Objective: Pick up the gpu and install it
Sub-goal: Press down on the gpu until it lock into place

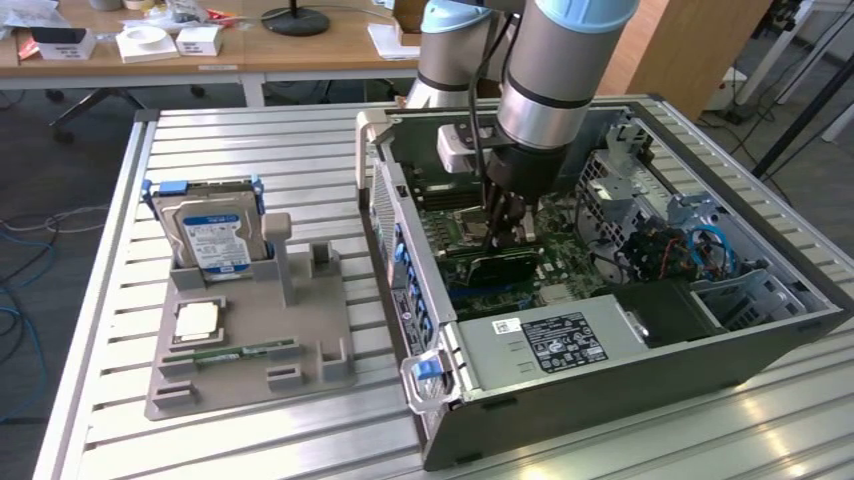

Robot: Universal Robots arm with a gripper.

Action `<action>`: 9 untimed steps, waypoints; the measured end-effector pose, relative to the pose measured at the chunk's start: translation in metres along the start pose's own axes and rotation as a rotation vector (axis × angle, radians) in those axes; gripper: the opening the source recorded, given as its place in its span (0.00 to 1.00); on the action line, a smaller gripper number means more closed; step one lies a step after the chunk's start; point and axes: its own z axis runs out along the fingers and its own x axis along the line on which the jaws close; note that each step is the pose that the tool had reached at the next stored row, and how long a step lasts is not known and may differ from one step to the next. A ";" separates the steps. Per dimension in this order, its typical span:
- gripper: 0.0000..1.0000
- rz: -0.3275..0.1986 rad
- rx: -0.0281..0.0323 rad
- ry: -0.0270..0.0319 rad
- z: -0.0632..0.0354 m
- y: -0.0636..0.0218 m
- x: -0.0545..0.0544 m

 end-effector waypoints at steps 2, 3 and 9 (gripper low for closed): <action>0.10 0.000 0.0002 -0.0004 0.0008 0.0000 0.000; 0.10 0.000 0.0002 -0.0004 0.0014 0.0000 0.000; 0.10 0.000 0.0001 -0.0003 0.0019 0.0000 0.000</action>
